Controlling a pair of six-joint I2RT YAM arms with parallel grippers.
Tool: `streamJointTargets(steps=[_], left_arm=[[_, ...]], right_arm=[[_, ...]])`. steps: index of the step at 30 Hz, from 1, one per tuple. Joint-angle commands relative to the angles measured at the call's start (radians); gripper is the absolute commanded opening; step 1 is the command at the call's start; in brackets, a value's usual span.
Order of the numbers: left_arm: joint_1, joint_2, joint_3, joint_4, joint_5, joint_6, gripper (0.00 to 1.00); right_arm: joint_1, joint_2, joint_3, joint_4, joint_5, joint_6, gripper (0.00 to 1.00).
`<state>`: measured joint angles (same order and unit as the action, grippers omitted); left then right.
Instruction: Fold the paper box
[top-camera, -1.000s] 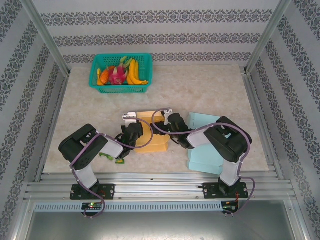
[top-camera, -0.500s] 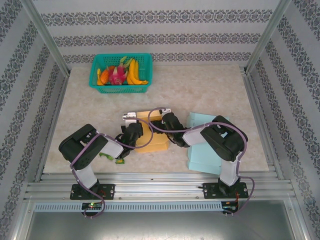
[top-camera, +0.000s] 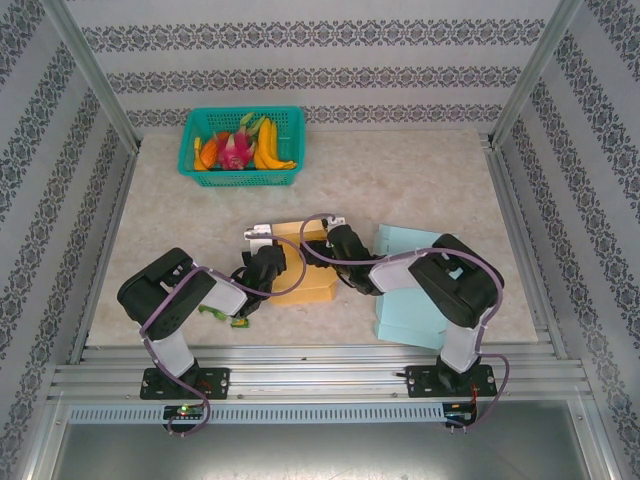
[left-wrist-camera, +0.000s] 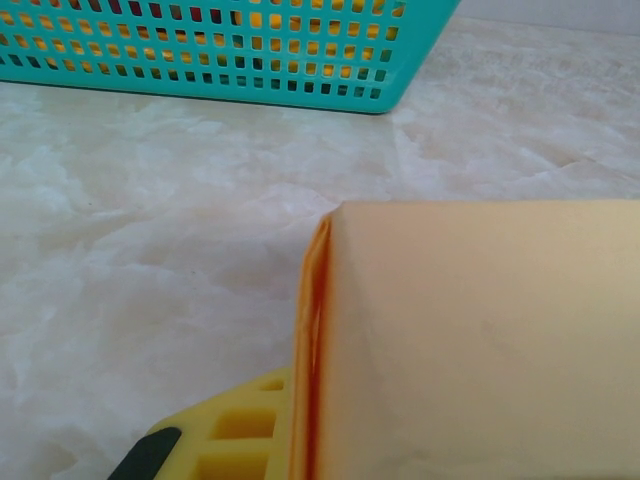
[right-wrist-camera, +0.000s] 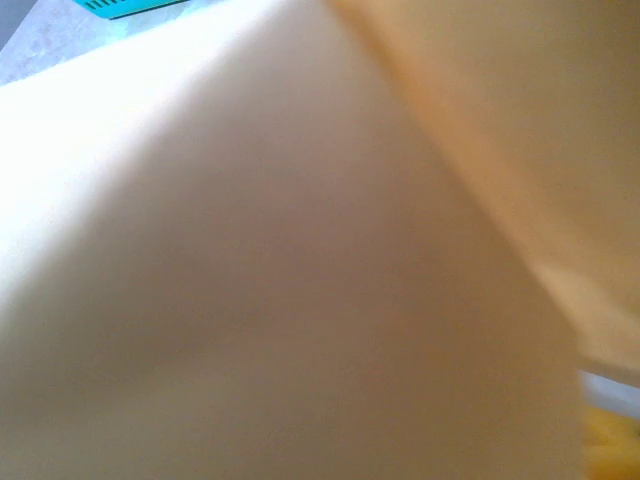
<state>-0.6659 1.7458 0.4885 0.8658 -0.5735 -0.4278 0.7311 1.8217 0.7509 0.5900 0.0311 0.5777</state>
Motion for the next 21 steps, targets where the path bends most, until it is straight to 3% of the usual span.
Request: streamJointTargets(steps=[1, 11, 16, 21], left_arm=[[-0.004, -0.002, 0.016, -0.034, -0.009, -0.042, 0.0], [-0.004, -0.023, 0.018, -0.048, -0.006, -0.035, 0.0], [-0.004, -0.032, 0.017, -0.033, 0.019, -0.016, 0.0], [-0.003, -0.053, 0.017, -0.035, 0.039, 0.008, 0.0]], right_arm=[[0.014, -0.088, -0.028, -0.072, -0.022, 0.006, 0.67], [-0.001, -0.376, -0.085, -0.288, 0.06, -0.068, 0.67], [-0.064, -0.516, -0.068, -0.483, 0.06, -0.183, 0.68], [-0.128, -0.606, -0.128, -0.499, 0.137, -0.346, 0.68]])
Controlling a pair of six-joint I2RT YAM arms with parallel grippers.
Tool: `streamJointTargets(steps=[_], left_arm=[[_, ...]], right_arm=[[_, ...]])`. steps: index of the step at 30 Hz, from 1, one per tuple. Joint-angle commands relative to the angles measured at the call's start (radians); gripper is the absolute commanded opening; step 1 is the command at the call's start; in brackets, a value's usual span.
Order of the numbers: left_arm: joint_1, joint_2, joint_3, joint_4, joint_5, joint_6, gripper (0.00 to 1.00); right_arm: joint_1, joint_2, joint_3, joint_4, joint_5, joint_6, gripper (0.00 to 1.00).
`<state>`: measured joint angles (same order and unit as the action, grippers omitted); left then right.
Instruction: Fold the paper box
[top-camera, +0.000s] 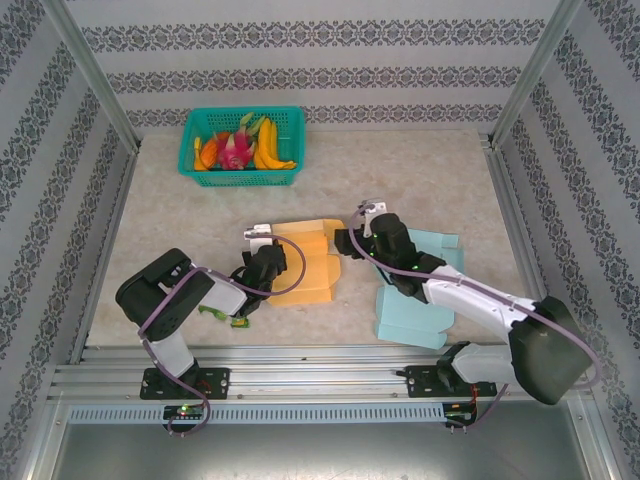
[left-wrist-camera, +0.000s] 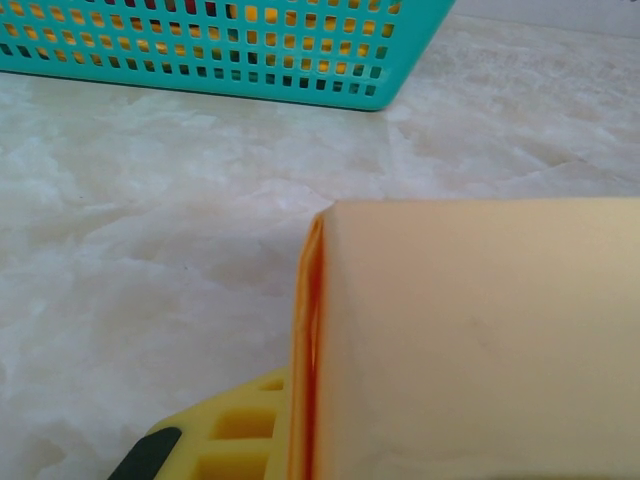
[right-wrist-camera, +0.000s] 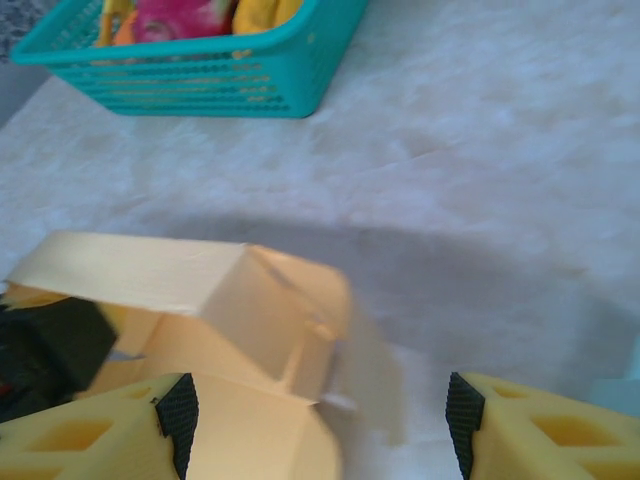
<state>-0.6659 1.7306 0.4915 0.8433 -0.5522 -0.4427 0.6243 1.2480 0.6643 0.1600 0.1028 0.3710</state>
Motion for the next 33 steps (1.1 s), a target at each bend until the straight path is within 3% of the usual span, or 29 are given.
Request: streamJointTargets(steps=[1, 4, 7, 16, 33], left_arm=[[0.0, -0.043, 0.013, -0.013, 0.021, 0.027, 0.0], [0.019, -0.054, 0.006, -0.013, 0.051, 0.021, 0.0], [0.044, -0.063, -0.01, -0.005, 0.096, 0.004, 0.0], [0.071, -0.06, -0.047, 0.079, 0.192, 0.005, 0.0], [0.071, -0.049, -0.024, 0.088, 0.244, -0.004, 0.0]], right_arm=[[-0.029, -0.042, -0.061, -0.052, 0.081, -0.186, 0.68], [-0.055, -0.047, -0.115, 0.017, 0.072, -0.301, 0.65], [-0.097, -0.024, -0.13, 0.066, -0.036, -0.315, 0.62], [-0.097, 0.035, -0.088, 0.091, -0.144, -0.329, 0.6], [-0.052, 0.05, -0.063, 0.121, -0.169, -0.309, 0.61]])
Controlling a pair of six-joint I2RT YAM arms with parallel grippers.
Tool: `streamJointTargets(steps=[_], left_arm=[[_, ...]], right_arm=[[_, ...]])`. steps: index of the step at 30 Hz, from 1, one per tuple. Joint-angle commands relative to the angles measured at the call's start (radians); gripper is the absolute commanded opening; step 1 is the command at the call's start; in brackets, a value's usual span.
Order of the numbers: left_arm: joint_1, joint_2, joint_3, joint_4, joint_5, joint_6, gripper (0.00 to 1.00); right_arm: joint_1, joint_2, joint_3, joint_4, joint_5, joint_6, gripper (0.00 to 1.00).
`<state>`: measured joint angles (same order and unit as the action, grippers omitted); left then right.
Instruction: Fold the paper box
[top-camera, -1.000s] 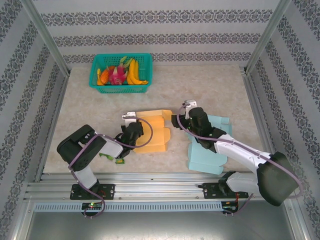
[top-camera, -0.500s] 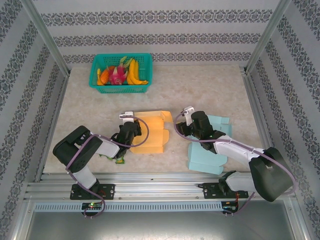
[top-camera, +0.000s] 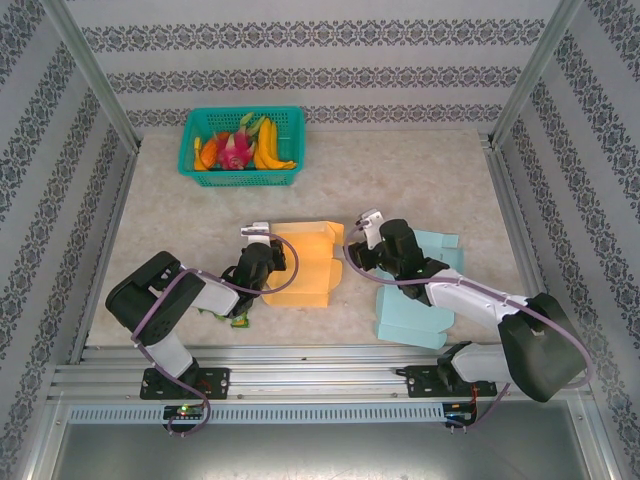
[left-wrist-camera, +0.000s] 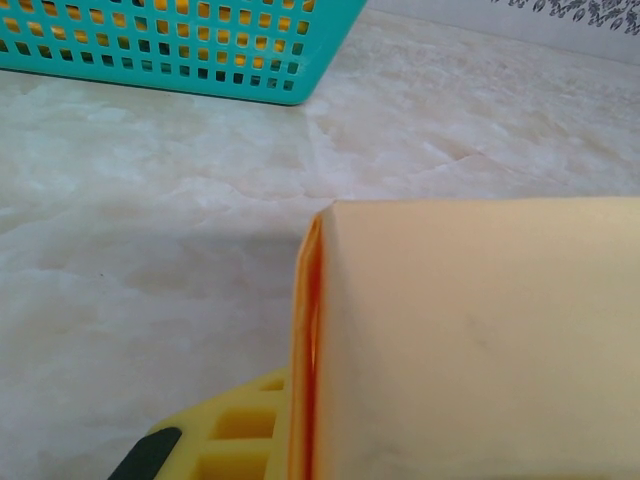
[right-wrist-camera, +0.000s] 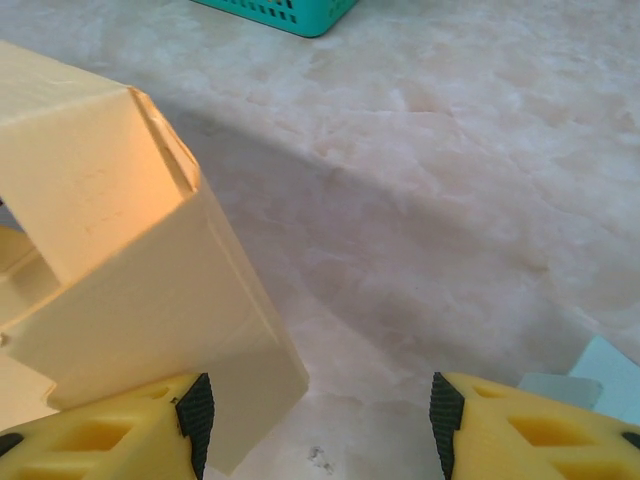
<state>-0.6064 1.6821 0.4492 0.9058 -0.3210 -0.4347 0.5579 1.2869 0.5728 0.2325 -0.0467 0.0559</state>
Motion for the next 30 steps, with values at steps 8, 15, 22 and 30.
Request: streamJointTargets(steps=[8, 15, 22, 30], left_arm=[[0.011, 0.002, 0.02, 0.028, 0.032, -0.019, 0.0], [0.011, -0.004, 0.033, 0.006, 0.029, -0.023, 0.0], [0.011, 0.001, 0.049, -0.018, 0.013, -0.038, 0.0], [0.004, 0.015, 0.062, -0.03, 0.014, -0.053, 0.0]], right_arm=[[0.028, 0.053, 0.04, 0.09, 0.002, 0.022, 0.61], [0.044, 0.085, 0.047, 0.123, -0.032, 0.017, 0.6], [0.08, 0.112, 0.045, 0.165, -0.059, 0.013, 0.58], [0.129, 0.178, 0.073, 0.228, -0.033, 0.051, 0.5]])
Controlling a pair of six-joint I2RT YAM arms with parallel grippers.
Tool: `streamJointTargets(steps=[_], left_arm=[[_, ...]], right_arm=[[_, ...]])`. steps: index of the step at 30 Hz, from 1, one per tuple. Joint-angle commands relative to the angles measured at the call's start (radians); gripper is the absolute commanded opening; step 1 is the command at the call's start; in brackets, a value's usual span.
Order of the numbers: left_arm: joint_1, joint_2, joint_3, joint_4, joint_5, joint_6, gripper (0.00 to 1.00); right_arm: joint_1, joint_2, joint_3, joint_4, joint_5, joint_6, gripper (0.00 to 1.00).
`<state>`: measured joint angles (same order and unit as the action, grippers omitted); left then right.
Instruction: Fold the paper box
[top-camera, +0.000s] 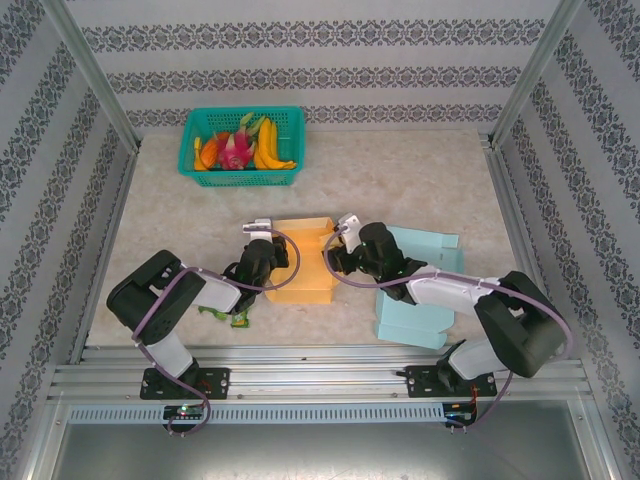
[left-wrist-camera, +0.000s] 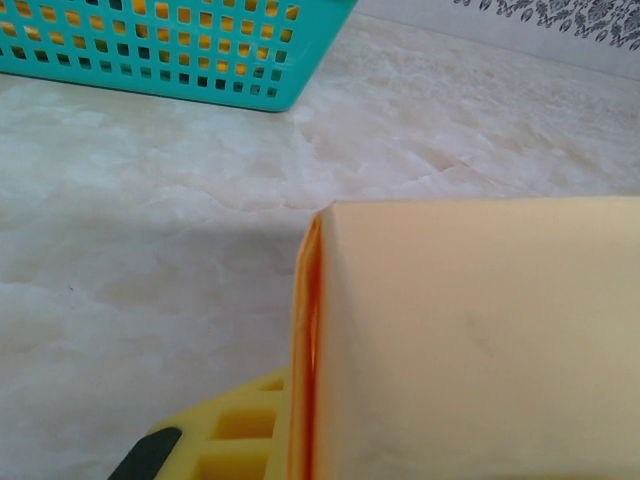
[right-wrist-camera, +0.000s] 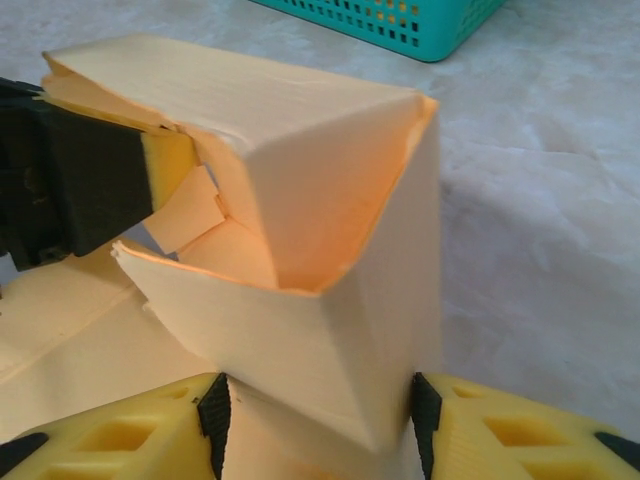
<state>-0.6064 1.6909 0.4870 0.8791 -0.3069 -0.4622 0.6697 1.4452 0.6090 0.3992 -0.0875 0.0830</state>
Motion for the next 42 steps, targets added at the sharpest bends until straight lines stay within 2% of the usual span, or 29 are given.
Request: streamJointTargets(steps=[1, 9, 21, 27, 30, 37, 42], left_arm=[[0.001, 0.004, 0.026, -0.009, -0.011, -0.023, 0.0], [-0.027, 0.005, 0.038, -0.041, -0.058, 0.0, 0.0], [-0.053, -0.028, 0.034, -0.073, -0.05, 0.017, 0.0], [-0.062, -0.051, 0.037, -0.107, -0.044, 0.006, 0.0], [-0.065, -0.064, 0.055, -0.166, -0.059, -0.017, 0.0], [-0.107, -0.134, 0.137, -0.416, -0.157, -0.099, 0.0], [-0.127, -0.193, 0.154, -0.508, -0.183, -0.146, 0.0]], right_arm=[[0.023, 0.025, 0.037, 0.072, 0.018, 0.029, 0.48], [0.048, 0.063, 0.055, 0.128, 0.146, 0.039, 0.37], [0.051, 0.138, 0.053, 0.245, 0.29, 0.024, 0.35], [0.051, 0.186, 0.054, 0.295, 0.33, 0.017, 0.3], [0.052, 0.206, 0.052, 0.311, 0.36, 0.017, 0.3], [0.054, 0.233, 0.048, 0.319, 0.454, 0.021, 0.26], [0.05, 0.238, 0.047, 0.309, 0.477, 0.025, 0.23]])
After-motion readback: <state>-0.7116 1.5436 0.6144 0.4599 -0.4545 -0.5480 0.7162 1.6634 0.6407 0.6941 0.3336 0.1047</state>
